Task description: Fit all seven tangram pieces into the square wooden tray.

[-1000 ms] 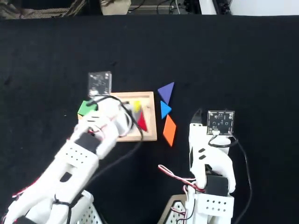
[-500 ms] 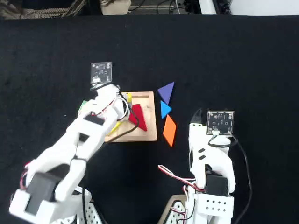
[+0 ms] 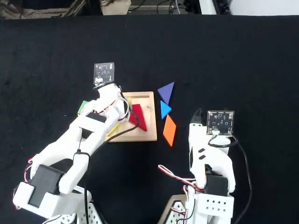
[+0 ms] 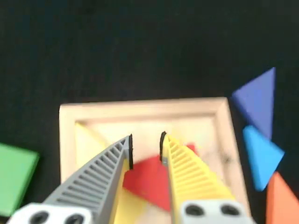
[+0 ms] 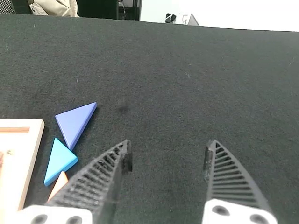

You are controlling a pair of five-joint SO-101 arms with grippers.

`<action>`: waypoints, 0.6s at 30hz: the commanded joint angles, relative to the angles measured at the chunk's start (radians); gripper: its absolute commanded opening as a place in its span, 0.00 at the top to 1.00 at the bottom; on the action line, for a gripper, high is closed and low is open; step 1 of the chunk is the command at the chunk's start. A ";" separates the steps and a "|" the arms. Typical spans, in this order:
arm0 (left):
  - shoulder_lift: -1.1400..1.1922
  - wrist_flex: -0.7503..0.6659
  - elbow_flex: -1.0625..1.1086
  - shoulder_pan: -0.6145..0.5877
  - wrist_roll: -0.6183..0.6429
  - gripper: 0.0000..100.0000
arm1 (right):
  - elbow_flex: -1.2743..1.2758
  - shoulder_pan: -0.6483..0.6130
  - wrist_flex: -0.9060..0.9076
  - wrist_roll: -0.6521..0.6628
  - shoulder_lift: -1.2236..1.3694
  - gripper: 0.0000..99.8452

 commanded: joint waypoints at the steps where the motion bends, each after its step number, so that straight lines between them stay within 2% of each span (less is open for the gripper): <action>1: -0.012 0.117 -0.079 0.018 -0.002 0.88 | -0.005 -0.014 -0.014 -0.005 -0.058 0.74; 8: -0.015 0.176 -0.079 0.028 0.000 0.88 | -0.005 -0.014 -0.014 -0.005 -0.058 0.74; 18: -0.224 0.222 0.068 0.191 0.000 0.88 | -0.005 -0.012 -0.014 -0.003 -0.058 0.74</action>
